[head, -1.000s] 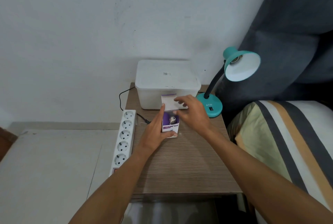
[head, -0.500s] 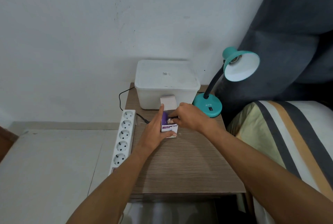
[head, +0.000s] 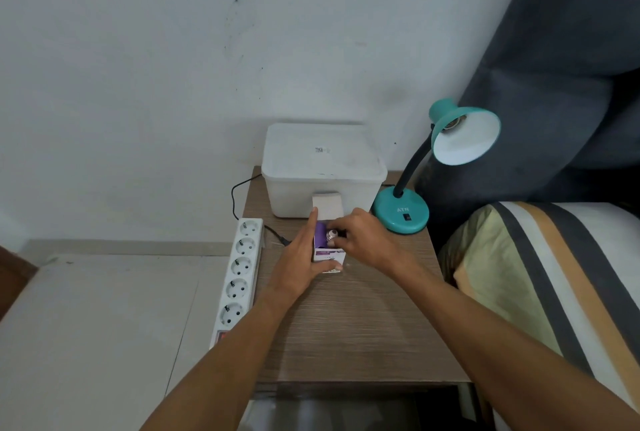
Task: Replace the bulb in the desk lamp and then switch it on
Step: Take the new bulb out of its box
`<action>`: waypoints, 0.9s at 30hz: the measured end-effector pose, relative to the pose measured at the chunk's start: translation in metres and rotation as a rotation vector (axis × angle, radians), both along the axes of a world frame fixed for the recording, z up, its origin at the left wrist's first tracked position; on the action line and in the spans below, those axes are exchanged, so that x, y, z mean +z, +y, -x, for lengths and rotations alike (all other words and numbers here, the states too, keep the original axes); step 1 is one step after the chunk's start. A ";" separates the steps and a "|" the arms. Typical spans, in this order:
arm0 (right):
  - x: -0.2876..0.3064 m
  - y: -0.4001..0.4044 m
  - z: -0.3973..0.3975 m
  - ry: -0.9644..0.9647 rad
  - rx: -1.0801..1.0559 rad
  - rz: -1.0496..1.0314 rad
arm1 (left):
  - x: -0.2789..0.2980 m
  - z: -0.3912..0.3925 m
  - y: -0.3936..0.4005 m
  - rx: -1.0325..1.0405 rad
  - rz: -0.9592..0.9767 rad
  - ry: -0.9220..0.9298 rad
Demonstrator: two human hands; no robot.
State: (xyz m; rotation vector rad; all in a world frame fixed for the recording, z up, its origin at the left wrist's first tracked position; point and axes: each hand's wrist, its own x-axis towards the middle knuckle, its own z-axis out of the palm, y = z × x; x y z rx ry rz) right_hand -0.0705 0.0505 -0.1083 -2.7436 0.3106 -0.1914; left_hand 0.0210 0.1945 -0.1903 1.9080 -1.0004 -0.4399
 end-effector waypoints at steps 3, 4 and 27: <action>-0.001 0.005 0.009 -0.110 -0.049 -0.066 | -0.002 0.000 0.000 0.003 0.012 0.009; 0.000 0.006 0.012 -0.146 -0.073 -0.080 | -0.002 0.000 0.000 0.002 0.011 0.010; 0.027 0.002 -0.001 -0.526 -0.448 -0.496 | 0.002 0.004 0.002 0.017 0.004 0.040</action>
